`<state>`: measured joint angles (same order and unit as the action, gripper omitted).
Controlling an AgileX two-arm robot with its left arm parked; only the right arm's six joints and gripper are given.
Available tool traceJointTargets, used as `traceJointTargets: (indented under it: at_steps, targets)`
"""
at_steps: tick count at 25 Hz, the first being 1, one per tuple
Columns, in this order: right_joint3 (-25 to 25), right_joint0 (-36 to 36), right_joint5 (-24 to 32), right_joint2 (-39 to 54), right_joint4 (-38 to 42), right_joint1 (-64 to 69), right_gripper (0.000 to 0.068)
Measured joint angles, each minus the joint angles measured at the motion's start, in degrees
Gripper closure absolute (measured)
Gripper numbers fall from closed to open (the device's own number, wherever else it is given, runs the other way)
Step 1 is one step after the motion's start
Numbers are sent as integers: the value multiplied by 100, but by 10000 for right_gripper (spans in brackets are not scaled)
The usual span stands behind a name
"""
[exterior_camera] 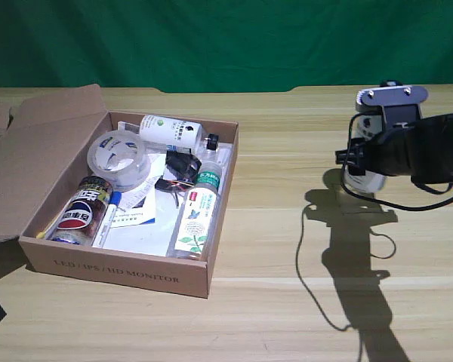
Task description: Place the white bottle into the box.
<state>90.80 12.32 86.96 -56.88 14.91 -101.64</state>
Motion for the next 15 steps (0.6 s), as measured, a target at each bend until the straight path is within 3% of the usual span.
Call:
traceJointTargets:
  at_steps: [7, 15]
  targets:
    - [150, 1099, 169, -129, -2008, 983, 183]
    - [527, 2321, 48, -1222, -2554, 212, 183]
